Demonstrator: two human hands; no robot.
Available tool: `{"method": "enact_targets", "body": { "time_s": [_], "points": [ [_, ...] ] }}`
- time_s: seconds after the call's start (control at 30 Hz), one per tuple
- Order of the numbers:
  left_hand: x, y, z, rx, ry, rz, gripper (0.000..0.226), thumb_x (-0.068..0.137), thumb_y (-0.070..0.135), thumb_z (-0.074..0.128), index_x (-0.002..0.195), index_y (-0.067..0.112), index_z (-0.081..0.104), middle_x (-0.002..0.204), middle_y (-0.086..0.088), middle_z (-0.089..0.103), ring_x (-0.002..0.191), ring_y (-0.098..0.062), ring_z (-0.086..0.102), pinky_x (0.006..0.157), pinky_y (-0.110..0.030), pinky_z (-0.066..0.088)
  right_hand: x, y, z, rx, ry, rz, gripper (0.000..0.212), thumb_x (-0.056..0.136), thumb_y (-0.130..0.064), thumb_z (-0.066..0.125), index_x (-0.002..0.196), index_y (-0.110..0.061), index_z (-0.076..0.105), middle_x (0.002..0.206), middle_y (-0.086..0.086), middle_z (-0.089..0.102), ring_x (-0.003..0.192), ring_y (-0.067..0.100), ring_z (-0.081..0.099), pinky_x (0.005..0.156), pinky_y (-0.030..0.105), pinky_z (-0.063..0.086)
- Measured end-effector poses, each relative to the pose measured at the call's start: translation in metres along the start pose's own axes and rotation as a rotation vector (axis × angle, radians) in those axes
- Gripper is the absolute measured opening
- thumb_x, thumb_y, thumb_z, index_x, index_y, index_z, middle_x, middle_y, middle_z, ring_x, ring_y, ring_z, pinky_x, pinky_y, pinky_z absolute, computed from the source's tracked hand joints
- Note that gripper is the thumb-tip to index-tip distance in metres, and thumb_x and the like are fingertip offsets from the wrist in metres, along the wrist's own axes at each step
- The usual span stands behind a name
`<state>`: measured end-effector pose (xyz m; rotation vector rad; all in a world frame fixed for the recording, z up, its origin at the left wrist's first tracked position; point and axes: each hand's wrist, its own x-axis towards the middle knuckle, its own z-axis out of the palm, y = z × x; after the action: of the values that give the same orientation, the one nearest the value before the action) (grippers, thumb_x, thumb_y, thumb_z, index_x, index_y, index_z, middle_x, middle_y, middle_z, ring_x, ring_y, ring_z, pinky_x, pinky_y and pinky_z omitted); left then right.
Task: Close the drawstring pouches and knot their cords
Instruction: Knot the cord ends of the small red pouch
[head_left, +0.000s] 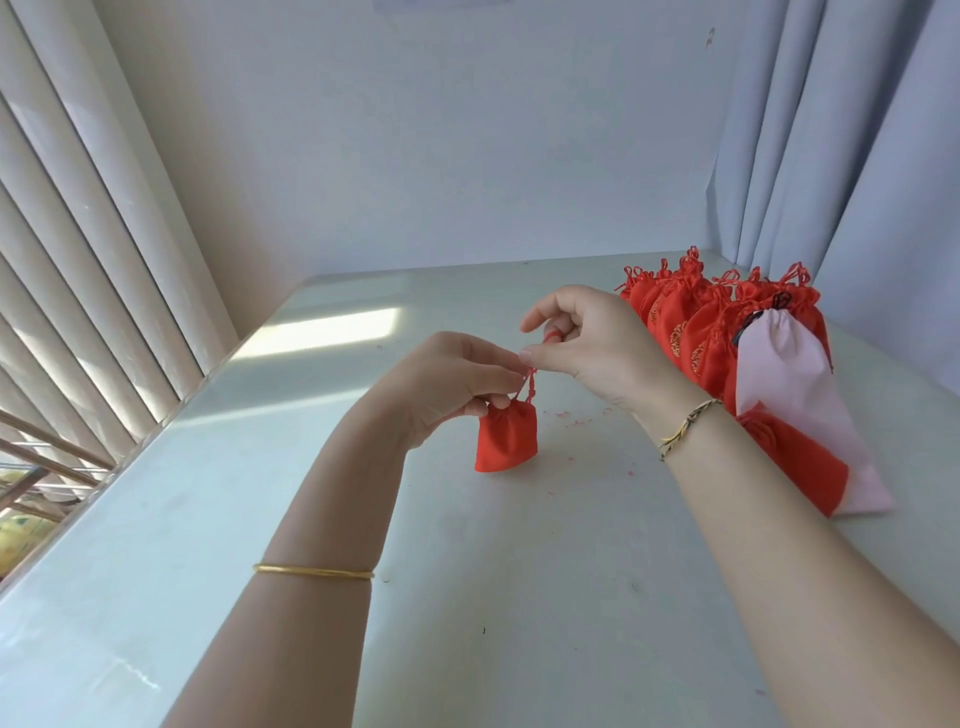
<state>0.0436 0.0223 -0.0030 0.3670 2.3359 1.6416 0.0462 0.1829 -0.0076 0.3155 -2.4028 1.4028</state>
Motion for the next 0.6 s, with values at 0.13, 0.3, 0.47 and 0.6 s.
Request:
{"method": "enact_targets", "body": {
  "time_s": [0.13, 0.3, 0.47, 0.6],
  "points": [
    [-0.0013, 0.004, 0.0044, 0.146, 0.022, 0.05, 0.013, 0.078, 0.002, 0.066, 0.084, 0.011, 0.074, 0.074, -0.007, 0.066, 0.057, -0.008, 0.052, 0.059, -0.018, 0.047, -0.0009, -0.0018, 0.0004, 0.007, 0.023, 0.006, 0.007, 0.083, -0.009, 0.061, 0.084, -0.015, 0.064, 0.066, 0.002, 0.054, 0.049, -0.001, 0.047, 0.056, 0.021, 0.038],
    [-0.0011, 0.0063, 0.0066, 0.183, 0.058, 0.083, 0.003, 0.079, 0.007, 0.07, 0.078, 0.009, 0.072, 0.057, 0.001, 0.061, 0.047, -0.005, 0.048, 0.048, -0.013, 0.043, -0.0028, -0.004, -0.005, 0.023, -0.014, 0.045, 0.026, 0.08, 0.002, 0.047, 0.083, -0.014, 0.068, 0.045, -0.015, 0.05, 0.043, -0.004, 0.046, 0.052, 0.013, 0.035],
    [0.0016, 0.0034, 0.002, 0.171, 0.089, 0.08, 0.011, 0.083, 0.012, 0.067, 0.08, 0.002, 0.069, 0.056, -0.001, 0.054, 0.047, -0.007, 0.047, 0.047, -0.014, 0.041, -0.0073, -0.0039, -0.0065, 0.013, -0.166, 0.015, 0.024, 0.076, 0.004, 0.06, 0.084, -0.014, 0.072, 0.059, 0.002, 0.052, 0.052, 0.001, 0.046, 0.054, 0.01, 0.037],
    [-0.0015, 0.0051, -0.0016, 0.108, 0.036, 0.089, 0.008, 0.085, 0.011, 0.065, 0.081, 0.006, 0.068, 0.055, 0.003, 0.055, 0.049, -0.007, 0.046, 0.05, -0.014, 0.041, -0.0083, -0.0042, -0.0077, 0.105, -0.146, -0.02, 0.011, 0.077, 0.002, 0.066, 0.079, -0.008, 0.07, 0.062, 0.004, 0.051, 0.055, 0.003, 0.043, 0.052, 0.01, 0.036]
  ]
}}
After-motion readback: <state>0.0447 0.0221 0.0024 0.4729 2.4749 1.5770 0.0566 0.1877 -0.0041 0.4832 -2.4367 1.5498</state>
